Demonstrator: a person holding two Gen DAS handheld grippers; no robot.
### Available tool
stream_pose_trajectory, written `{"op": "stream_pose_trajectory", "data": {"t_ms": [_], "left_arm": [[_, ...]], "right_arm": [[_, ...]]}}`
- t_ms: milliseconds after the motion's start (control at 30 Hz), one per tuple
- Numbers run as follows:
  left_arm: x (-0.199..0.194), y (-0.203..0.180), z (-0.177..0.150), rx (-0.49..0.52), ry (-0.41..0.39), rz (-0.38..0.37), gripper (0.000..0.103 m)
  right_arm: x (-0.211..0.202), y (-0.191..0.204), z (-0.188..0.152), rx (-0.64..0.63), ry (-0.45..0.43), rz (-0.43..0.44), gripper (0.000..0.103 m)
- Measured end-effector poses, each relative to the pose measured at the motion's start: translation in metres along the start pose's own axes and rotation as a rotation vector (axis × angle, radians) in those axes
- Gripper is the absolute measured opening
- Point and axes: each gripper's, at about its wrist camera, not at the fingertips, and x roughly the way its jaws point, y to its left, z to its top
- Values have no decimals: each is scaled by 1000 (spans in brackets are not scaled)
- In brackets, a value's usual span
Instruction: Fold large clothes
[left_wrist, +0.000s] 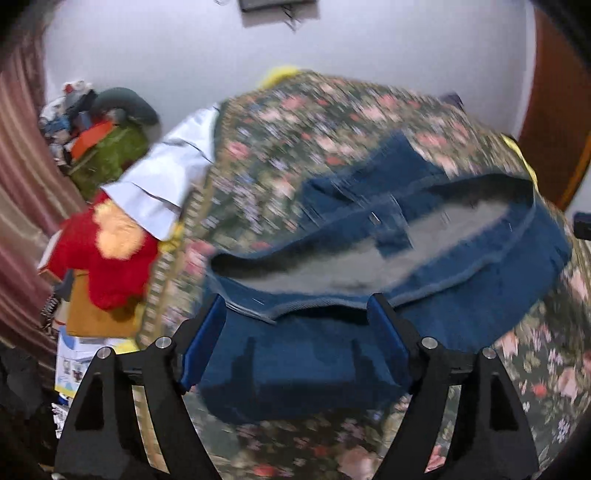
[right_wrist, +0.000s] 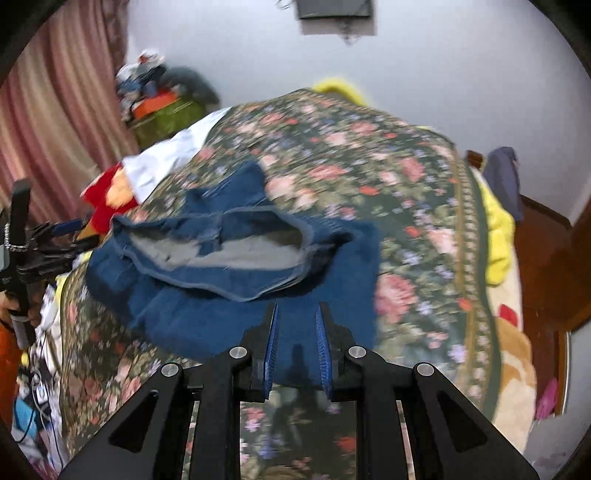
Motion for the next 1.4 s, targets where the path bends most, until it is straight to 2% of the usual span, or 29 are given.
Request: {"op": "stream_pose_trajectory", "data": {"t_ms": [167,300,467,600,667,767,867,933,1000,1033,1100,1233,1400], "left_arm": [[44,-37,-19,40,96,-57,79],[71,-50,-22,77,122,-32,79],[99,-34,0,28,134,0,79],[107,-5,31,-73,127,-51,78],[108,5,47,-108,104,-72,78],[116,15,66,-137,96,-89,78],[127,21,80,-157,104,-66,77],[132,28,89,-188,103,-50,77],[129,33,98,-209,81,-16,77],[125,37,102,-208,69,0,77],[108,43,109,-191,28,48,77],[65,63,108,-167,-53,50,77],[37,89,78,-128,-41,49,89]], "right_arm": [[43,30,-14,-65,89,21,15],[79,50,-23,-95,136,17,15],[114,68,-17,-135,165,29,15],[134,69,3,-175,180,19,15],[137,64,15,-162,166,18,15],[137,47,45,-101,95,25,15],[139,33,70,-46,46,30,15],[137,22,90,-15,-8,-69,15],[136,7,108,24,-41,-143,15],[136,-1,114,46,-38,-149,15],[130,-13,123,96,-29,-121,15],[105,-18,117,112,-34,-15,15],[90,10,89,14,-7,49,15]]}}
